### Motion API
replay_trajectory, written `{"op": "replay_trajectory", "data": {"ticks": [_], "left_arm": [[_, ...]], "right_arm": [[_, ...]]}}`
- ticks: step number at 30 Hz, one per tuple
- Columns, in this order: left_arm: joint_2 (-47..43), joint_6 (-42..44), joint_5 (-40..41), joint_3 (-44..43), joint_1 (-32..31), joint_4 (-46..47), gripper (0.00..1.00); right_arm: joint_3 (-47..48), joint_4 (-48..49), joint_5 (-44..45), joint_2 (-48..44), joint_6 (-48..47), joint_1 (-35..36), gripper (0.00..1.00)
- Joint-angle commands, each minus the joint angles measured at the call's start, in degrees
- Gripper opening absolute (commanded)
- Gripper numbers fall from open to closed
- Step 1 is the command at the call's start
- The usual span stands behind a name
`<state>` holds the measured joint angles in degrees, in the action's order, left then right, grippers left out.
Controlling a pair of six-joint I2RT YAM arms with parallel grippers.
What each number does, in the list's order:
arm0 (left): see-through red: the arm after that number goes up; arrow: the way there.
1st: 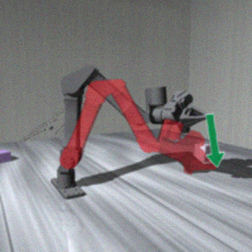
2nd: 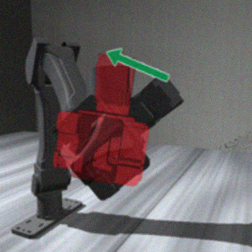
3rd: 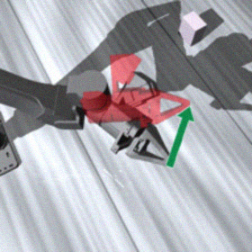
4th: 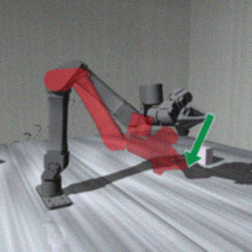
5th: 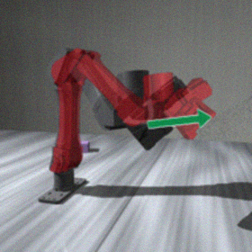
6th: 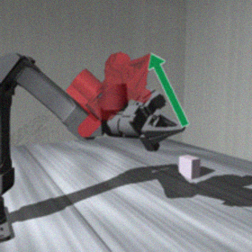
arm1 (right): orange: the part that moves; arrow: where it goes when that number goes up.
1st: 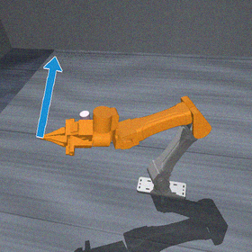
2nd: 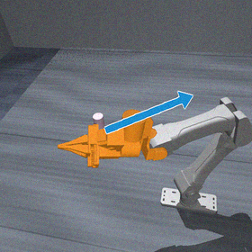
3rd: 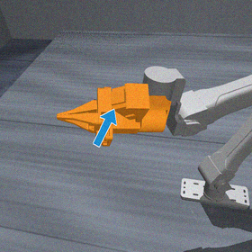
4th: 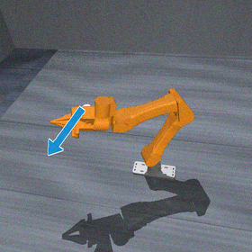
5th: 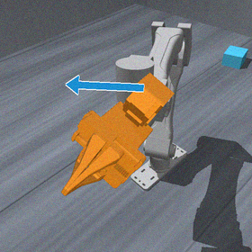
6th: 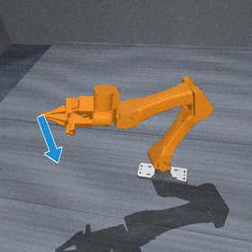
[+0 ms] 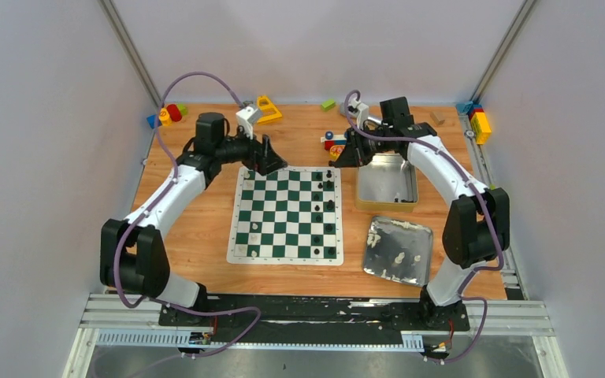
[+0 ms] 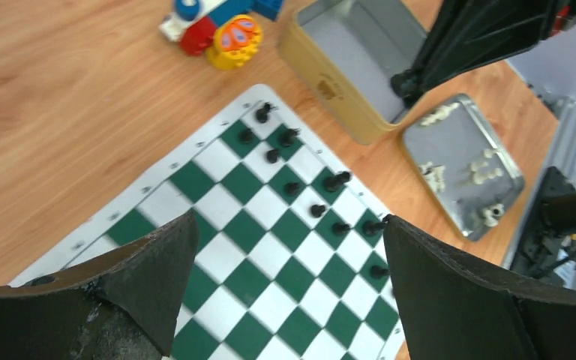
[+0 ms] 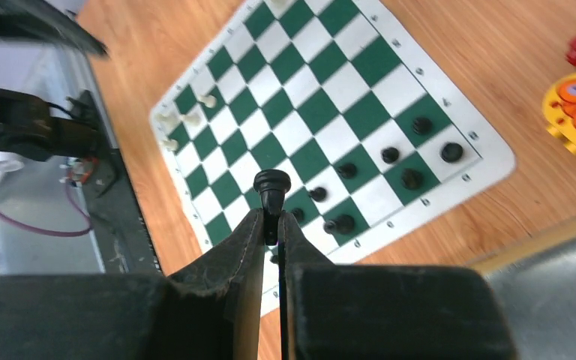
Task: Set up the chess pieces on the board
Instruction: Place the chess piece on the chessboard.
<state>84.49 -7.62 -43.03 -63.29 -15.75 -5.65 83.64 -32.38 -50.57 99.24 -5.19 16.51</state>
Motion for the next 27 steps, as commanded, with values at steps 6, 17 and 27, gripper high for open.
{"op": "replay_trajectory", "data": {"ticks": [6, 17, 27], "left_arm": [[-7.2, 15.4, 1.0, -6.2, 9.5, -15.1, 1.0], [-9.6, 21.7, 6.1, -9.1, 11.5, -24.7, 1.0], [-11.0, 22.7, 9.6, -8.8, 12.3, -27.2, 1.0]], "right_arm": [[11.9, -24.2, 22.6, 2.5, -21.2, 4.4, 0.0], [9.2, -35.5, 32.7, 3.2, -30.7, 16.3, 0.01], [4.7, -37.3, 37.0, 6.2, -30.0, 25.8, 0.01]]}}
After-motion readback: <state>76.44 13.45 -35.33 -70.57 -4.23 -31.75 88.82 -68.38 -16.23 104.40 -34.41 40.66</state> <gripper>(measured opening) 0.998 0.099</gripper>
